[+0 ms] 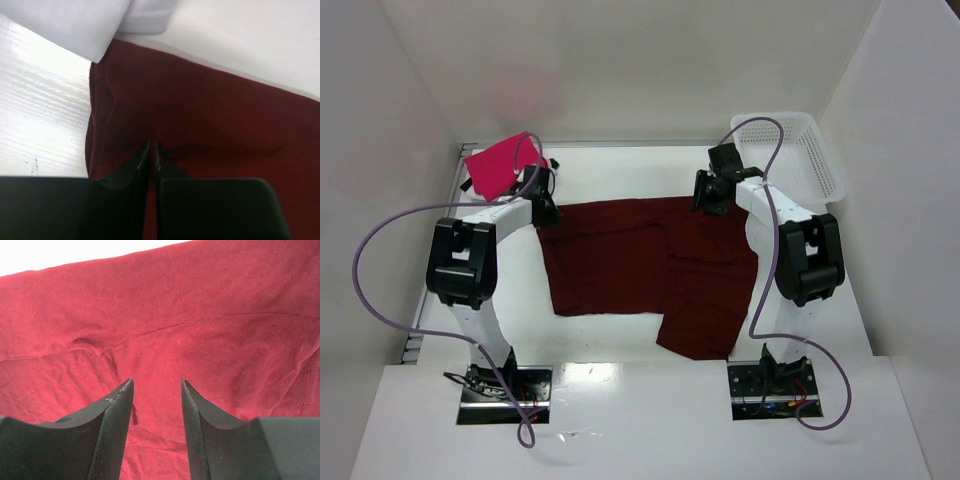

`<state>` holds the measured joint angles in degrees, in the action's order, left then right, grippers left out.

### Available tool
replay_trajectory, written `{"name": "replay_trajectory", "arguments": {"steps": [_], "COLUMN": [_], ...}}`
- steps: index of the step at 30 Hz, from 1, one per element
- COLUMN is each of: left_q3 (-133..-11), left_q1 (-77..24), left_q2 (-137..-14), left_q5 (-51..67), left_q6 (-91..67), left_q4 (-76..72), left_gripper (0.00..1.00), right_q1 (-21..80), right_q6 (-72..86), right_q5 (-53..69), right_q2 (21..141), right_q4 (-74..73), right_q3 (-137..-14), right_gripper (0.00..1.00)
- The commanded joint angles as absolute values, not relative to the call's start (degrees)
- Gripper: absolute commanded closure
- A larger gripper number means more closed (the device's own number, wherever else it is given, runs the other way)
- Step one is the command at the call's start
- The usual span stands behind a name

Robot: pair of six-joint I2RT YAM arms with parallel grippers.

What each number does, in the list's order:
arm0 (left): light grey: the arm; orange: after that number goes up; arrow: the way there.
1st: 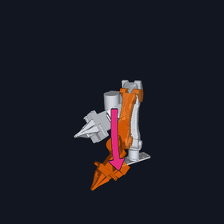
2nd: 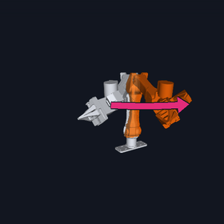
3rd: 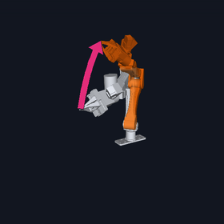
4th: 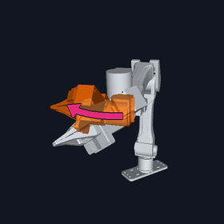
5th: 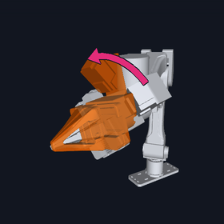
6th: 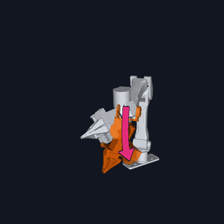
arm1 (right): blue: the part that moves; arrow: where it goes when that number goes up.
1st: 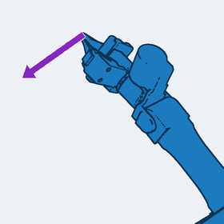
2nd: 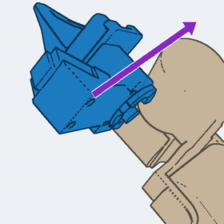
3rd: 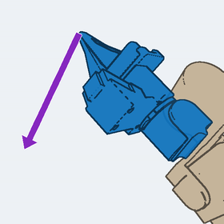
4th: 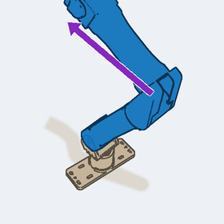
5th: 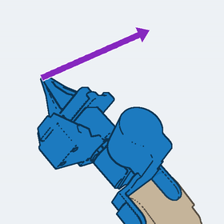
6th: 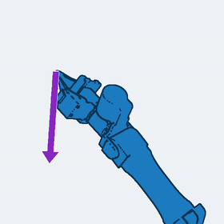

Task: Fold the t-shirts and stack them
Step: Fold the flattened tshirt in 1/3 of the way

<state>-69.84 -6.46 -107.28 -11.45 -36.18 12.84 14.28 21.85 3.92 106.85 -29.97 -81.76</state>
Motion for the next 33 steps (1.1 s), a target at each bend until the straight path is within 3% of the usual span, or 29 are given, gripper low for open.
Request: {"name": "replay_trajectory", "arguments": {"steps": [1, 25, 31, 33], "left_q3": [-71.9, -86.8, -87.9, -85.0], "left_q1": [-6.2, -2.0, -2.0, -2.0], "left_q2": [-111.1, -122.6, -121.3, -118.5], "left_q5": [-14.7, -7.1, -6.2, -5.5], "left_q6": [-36.4, -32.2, -31.6, -31.5], "left_q4": [14.7, 23.6, 23.9, 22.7], "left_gripper": [0.88, 0.88, 0.77, 0.62], "right_q1": [14.4, 14.4, 14.4, 14.4], "right_q6": [22.1, 23.2, 23.2, 23.2], "right_q5": [4.0, 2.6, 2.6, 3.1], "right_q2": [103.8, 97.7, 96.2, 95.6], "right_q4": [-27.2, -26.6, -26.6, -26.6], "right_q3": [-80.8, -76.2, -76.0, -75.9], "right_gripper": [0.51, 0.46, 0.44, 0.43]}}
